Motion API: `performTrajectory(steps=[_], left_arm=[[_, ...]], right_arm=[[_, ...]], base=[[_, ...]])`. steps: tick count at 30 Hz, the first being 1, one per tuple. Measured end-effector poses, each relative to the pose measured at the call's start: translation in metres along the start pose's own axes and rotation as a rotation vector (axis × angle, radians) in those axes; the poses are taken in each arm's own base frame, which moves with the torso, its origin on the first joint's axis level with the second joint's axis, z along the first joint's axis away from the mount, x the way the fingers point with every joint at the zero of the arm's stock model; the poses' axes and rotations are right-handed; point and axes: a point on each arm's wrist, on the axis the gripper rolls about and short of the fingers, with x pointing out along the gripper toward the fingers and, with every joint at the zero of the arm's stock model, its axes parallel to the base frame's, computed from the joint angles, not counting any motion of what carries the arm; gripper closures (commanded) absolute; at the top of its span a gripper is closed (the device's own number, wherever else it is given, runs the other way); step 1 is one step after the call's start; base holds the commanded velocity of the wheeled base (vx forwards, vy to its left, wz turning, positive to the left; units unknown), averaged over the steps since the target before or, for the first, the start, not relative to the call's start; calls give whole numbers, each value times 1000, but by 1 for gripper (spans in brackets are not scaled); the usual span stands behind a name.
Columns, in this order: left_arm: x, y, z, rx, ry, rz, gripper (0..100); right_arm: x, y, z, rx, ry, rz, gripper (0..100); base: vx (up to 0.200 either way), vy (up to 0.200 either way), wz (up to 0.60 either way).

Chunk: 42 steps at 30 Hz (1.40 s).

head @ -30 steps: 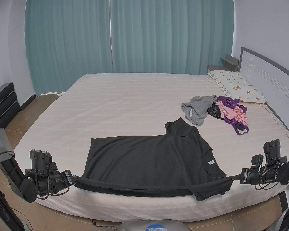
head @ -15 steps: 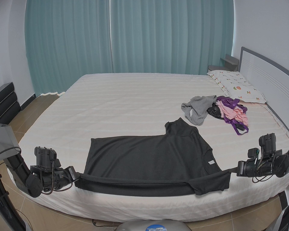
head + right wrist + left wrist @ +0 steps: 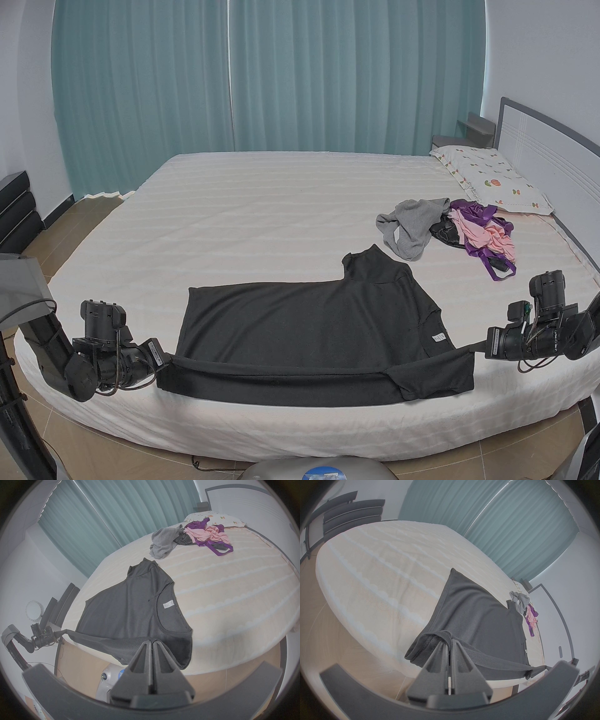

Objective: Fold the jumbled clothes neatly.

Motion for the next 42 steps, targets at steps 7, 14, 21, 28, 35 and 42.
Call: performTrajectory(steps=[7, 14, 21, 28, 35, 42], left_arm=[[18, 1, 4, -1, 8, 5, 100], [35, 3, 6, -5, 18, 13, 100], [46, 5, 5, -8, 35, 23, 100], [54, 6, 6, -46, 38, 25, 0], [56, 5, 8, -103, 30, 21, 0], [45, 4, 18, -133, -7, 5, 0]], right_arm=[[14, -3, 6, 5, 13, -4, 100], [30, -7, 9, 12, 32, -8, 100], [43, -11, 13, 28, 45, -12, 100], [56, -14, 16, 33, 52, -12, 0], [59, -14, 18, 89, 52, -6, 0], [48, -12, 18, 154, 37, 0, 0]], base=[[0, 0, 0], [0, 0, 0], [0, 0, 0], [0, 0, 0], [0, 0, 0], [0, 0, 0]])
